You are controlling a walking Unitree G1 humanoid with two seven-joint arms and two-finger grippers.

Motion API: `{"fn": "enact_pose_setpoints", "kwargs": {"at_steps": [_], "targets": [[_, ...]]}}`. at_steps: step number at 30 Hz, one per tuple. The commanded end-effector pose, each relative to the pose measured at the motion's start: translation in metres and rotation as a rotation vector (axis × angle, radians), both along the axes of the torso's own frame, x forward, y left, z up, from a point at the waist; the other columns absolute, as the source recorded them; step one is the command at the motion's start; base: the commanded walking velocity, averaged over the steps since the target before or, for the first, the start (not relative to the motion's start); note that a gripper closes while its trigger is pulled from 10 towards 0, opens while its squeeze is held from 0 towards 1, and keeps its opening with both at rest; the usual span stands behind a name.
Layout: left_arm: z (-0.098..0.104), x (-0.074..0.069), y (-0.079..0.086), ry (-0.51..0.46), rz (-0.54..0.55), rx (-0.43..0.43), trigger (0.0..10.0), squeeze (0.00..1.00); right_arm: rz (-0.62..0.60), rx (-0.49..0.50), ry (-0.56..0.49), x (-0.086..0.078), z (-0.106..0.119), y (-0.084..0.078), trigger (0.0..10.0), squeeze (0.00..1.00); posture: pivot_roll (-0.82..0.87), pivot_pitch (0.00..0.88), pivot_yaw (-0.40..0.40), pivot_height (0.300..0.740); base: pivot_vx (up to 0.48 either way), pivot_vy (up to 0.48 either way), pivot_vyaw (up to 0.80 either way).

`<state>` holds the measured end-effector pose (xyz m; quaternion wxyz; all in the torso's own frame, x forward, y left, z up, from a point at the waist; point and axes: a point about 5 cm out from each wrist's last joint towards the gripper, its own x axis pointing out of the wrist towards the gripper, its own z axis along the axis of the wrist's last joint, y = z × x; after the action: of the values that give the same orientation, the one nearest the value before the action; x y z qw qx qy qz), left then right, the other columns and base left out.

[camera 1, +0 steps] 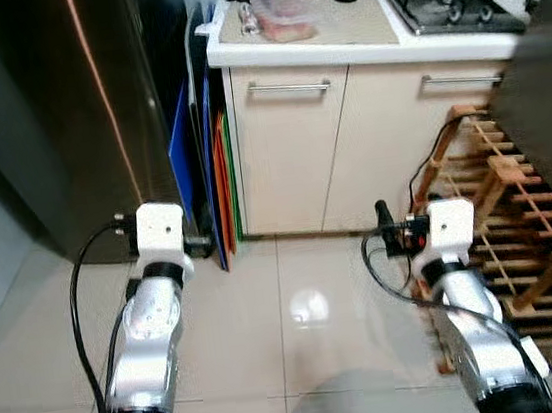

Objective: Restocking fridge

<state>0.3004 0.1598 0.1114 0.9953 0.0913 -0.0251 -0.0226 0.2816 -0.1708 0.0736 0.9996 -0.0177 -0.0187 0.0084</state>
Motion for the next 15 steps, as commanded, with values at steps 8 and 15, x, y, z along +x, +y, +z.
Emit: {"fn": "enact_pose_setpoints", "kwargs": {"at_steps": [8, 15], "targets": [[0.0057, 0.0032, -0.0080, -0.028, -0.027, 0.010, 10.0, 0.00, -0.016, -0.014, 0.019, 0.0023, -0.0041, -0.0080, 10.0, 0.00, 0.15, 0.000, -0.038, 0.732, 0.463, 0.000, 0.00], [0.0069, 0.0031, -0.0106, -0.039, -0.034, 0.021, 10.0, 0.00, -0.009, -0.017, 0.016, 0.0041, -0.0041, -0.0074, 10.0, 0.00, 0.15, 0.000, -0.039, 0.732, 0.464, 0.000, 0.00]]}}
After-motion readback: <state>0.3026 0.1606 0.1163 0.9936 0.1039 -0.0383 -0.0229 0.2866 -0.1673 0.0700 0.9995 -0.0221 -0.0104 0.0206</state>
